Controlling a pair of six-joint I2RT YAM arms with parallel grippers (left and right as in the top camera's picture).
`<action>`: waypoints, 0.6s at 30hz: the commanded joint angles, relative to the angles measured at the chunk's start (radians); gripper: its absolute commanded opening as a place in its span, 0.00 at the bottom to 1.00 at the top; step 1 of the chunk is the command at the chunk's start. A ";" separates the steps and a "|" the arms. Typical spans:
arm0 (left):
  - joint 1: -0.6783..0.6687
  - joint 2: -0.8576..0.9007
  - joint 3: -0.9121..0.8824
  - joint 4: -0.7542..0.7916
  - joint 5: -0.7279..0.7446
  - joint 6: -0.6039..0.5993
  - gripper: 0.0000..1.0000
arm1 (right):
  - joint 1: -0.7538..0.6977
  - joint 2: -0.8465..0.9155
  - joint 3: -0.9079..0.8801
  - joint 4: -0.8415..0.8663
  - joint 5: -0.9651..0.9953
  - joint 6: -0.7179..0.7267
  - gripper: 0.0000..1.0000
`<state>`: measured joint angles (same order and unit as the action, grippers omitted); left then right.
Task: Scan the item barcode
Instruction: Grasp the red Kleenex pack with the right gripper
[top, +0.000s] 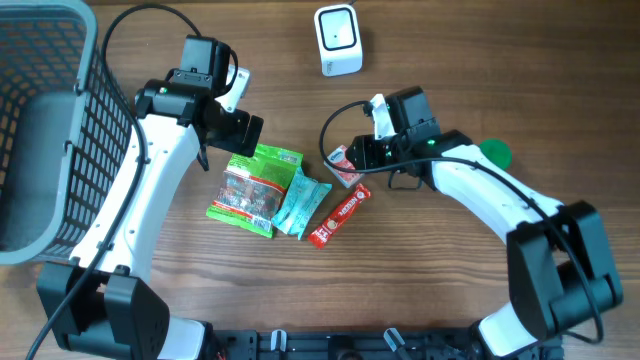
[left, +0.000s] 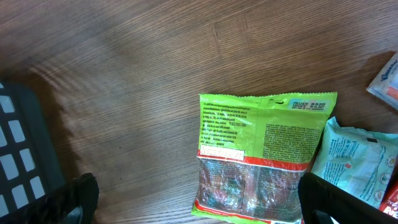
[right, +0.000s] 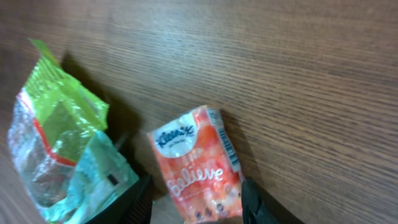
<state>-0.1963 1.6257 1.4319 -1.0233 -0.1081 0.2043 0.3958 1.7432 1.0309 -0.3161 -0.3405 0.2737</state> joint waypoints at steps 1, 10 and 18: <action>-0.002 -0.004 0.010 0.003 -0.009 0.008 1.00 | 0.007 0.048 -0.011 0.010 -0.019 -0.019 0.46; -0.002 -0.004 0.010 0.003 -0.009 0.008 1.00 | 0.140 0.054 -0.011 0.015 0.108 -0.061 0.37; -0.002 -0.004 0.010 0.003 -0.009 0.008 1.00 | 0.291 0.054 0.022 0.016 0.418 -0.066 0.38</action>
<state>-0.1963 1.6257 1.4319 -1.0233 -0.1081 0.2039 0.6567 1.7798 1.0302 -0.3023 -0.0933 0.2283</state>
